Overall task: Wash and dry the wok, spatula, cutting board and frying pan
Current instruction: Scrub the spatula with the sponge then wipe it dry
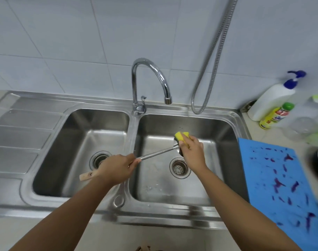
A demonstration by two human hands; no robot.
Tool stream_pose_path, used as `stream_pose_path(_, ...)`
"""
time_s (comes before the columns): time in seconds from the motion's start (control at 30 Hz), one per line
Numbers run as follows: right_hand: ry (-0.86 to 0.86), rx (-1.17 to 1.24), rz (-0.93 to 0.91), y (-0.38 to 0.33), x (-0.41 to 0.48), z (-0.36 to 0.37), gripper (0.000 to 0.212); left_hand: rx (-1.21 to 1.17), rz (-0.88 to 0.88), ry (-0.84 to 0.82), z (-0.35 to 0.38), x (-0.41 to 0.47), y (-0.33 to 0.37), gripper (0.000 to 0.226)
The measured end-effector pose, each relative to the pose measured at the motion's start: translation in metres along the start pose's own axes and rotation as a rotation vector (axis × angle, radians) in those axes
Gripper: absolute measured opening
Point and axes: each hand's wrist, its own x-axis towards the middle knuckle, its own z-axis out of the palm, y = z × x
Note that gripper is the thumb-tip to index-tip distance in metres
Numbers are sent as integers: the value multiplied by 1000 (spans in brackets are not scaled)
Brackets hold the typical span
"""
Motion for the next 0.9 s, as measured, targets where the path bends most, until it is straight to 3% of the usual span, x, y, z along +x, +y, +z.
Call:
stream_pose_path(0.1, 25, 25, 162, 13, 15, -15, 38, 36, 35, 9, 3, 7, 12, 46)
stream_pose_path(0.23, -81, -67, -109, 6, 13, -7, 38, 2, -11, 25, 8, 8, 15, 49)
stream_pose_path(0.4, 13, 74, 193, 23, 27, -4, 46, -50, -124, 56, 13, 2, 18, 41)
stream_pose_path(0.53, -13, 45, -43, 11, -3, 7, 39, -110, -190, 21, 16, 3, 21, 37)
stream_pose_path(0.67, 60, 82, 170, 24, 2, -3, 40, -89, -158, 17, 17, 6, 33, 44)
stream_pose_path(0.8, 71, 22, -44, 22, -12, -18, 40, -162, -177, 8, 18, 17, 47, 45)
stream_pose_path(0.9, 103, 75, -12, 31, -2, -43, 40, -178, -167, 20, 14, 30, 62, 44)
